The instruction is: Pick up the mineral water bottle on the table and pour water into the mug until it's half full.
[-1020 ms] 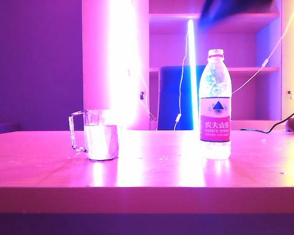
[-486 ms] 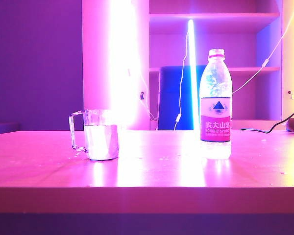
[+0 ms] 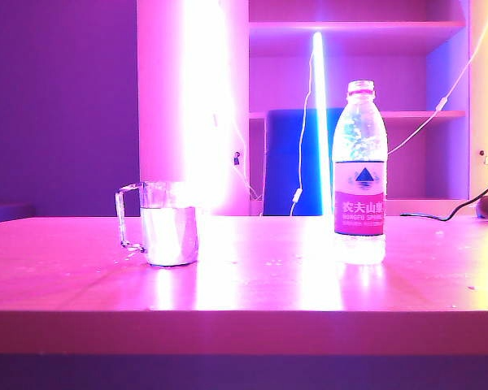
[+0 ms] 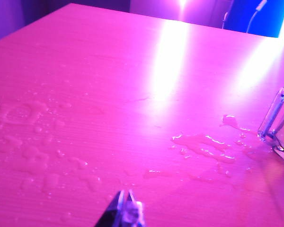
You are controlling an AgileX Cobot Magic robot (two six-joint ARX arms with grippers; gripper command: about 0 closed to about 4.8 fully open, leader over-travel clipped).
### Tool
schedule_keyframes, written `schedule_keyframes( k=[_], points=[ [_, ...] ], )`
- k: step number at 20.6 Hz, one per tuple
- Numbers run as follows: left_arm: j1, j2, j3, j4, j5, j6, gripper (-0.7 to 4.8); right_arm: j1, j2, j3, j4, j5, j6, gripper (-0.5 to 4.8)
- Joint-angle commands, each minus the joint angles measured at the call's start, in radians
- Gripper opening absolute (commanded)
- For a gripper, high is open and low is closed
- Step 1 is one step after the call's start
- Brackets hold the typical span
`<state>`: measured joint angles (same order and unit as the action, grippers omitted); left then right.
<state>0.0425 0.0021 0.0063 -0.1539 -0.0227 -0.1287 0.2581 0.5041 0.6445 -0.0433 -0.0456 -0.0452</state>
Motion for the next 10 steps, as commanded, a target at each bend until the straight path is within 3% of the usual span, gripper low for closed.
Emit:
schedule_keyframes(
  k=[1, 3, 6, 10],
  points=[
    [0.001, 0.001, 0.003, 0.012, 0.001, -0.003, -0.05, -0.148, -0.209, -0.074, -0.013, 0.085, -0.007, 0.09],
    [0.0, 0.001, 0.003, 0.012, 0.0, -0.003, -0.05, -0.194, -0.367, -0.176, -0.001, 0.136, -0.008, 0.09],
    [0.0, 0.001, 0.003, 0.012, 0.0, -0.002, -0.05, -0.219, -0.504, -0.353, 0.003, 0.132, -0.007, 0.09],
    [0.0, 0.001, 0.003, 0.012, 0.0, -0.002, -0.05, -0.211, -0.507, -0.556, 0.014, 0.08, -0.007, 0.09]
  ],
)
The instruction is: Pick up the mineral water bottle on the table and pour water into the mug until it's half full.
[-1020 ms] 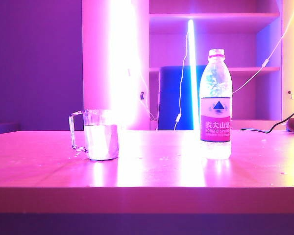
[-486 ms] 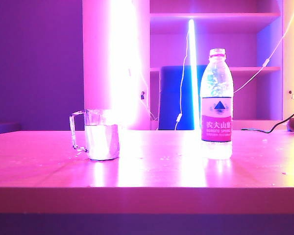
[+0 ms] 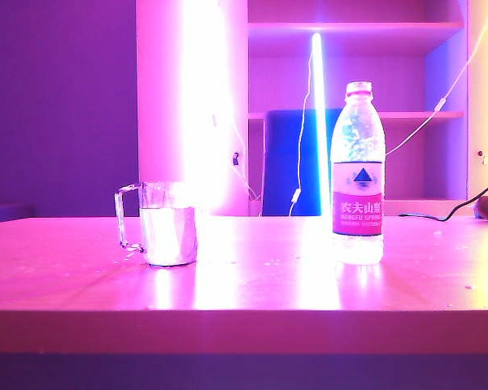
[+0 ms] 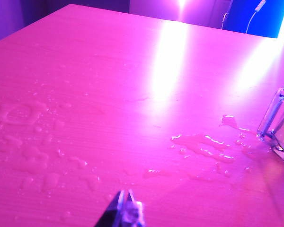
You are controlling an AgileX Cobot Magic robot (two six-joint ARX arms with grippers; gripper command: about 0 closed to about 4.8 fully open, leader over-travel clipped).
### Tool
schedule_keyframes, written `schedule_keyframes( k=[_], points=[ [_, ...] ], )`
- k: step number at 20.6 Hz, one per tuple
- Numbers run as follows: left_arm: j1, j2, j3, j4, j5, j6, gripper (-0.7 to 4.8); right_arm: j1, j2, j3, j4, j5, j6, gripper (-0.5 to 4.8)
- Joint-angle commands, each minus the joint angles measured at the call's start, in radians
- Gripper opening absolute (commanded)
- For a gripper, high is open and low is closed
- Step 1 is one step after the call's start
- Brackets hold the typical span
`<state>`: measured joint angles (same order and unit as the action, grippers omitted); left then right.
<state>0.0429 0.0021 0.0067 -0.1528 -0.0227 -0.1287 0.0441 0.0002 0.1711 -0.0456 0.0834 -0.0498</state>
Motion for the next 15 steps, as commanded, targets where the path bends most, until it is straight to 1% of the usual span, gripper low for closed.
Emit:
schedule_keyframes(
  k=[1, 3, 4, 5, 8, 15],
  points=[
    [0.0, 0.001, 0.003, 0.011, 0.0, -0.003, -0.05, 0.002, -0.003, -0.109, 0.011, -0.049, -0.003, 0.09],
    [0.0, 0.001, 0.003, 0.011, 0.0, -0.002, -0.05, -0.003, -0.002, -0.171, -0.015, -0.05, -0.002, 0.09],
    [0.0, 0.001, 0.003, 0.011, 0.0, -0.002, -0.05, -0.003, -0.001, -0.168, -0.119, -0.049, -0.003, 0.09],
    [0.0, 0.001, 0.003, 0.012, 0.0, -0.002, -0.05, -0.003, 0.005, -0.167, -0.15, -0.053, -0.003, 0.09],
    [0.0, 0.001, 0.003, 0.011, 0.0, -0.002, -0.05, -0.004, 0.005, -0.167, -0.116, -0.06, -0.003, 0.09],
    [0.0, 0.001, 0.003, 0.011, 0.0, -0.002, -0.05, -0.004, 0.005, -0.167, -0.117, -0.06, -0.003, 0.09]
  ],
)
